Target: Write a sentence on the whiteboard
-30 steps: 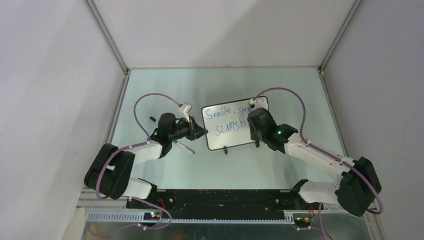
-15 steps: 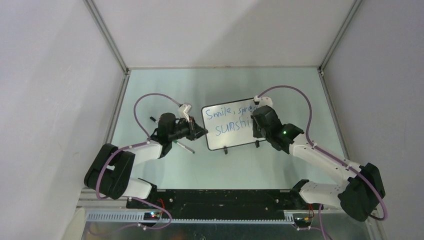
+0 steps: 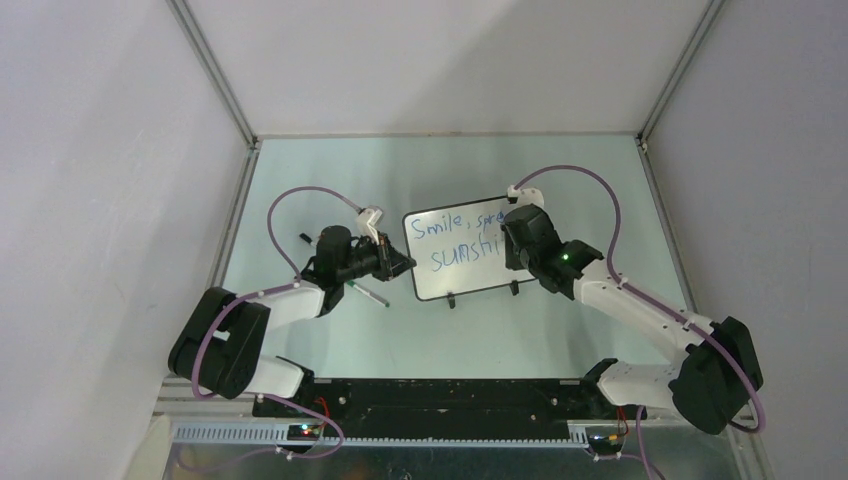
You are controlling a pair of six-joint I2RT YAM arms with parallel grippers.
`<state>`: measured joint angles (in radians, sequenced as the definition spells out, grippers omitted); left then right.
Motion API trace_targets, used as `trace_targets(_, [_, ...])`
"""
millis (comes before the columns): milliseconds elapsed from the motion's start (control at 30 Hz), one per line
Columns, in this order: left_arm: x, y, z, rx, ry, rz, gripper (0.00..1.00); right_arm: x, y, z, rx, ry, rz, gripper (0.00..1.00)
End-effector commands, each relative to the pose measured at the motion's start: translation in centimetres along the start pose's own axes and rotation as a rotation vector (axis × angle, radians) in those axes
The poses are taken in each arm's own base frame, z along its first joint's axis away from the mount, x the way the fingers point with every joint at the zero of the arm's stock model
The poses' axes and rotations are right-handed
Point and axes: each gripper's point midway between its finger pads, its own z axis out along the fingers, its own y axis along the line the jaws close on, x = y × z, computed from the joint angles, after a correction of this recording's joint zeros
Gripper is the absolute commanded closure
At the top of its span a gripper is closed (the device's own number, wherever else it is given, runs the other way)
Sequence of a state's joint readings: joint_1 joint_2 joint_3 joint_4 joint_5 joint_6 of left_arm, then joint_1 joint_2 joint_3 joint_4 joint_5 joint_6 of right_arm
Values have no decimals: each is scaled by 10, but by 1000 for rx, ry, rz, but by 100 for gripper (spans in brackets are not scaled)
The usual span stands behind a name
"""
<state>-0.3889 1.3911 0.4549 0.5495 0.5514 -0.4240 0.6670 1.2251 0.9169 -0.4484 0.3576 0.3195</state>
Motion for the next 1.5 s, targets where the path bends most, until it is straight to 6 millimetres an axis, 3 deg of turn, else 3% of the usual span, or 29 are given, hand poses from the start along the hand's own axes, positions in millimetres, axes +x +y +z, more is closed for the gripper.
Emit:
trace_targets(0, [-2,3,0,-25,6,42,94,-22,-1,1,15,-52,16,100])
trace_targets(400, [-2,3,0,-27,7,42,94,-12,-2,2,18,-18,21,100])
trace_targets(867, [0,6,0,-38,14,34,94,19,-4,0,2,34,13,100])
trace_targets(1467, [-1,5,1,-36,13,35,94,-12,6,4,-23,-14,11,100])
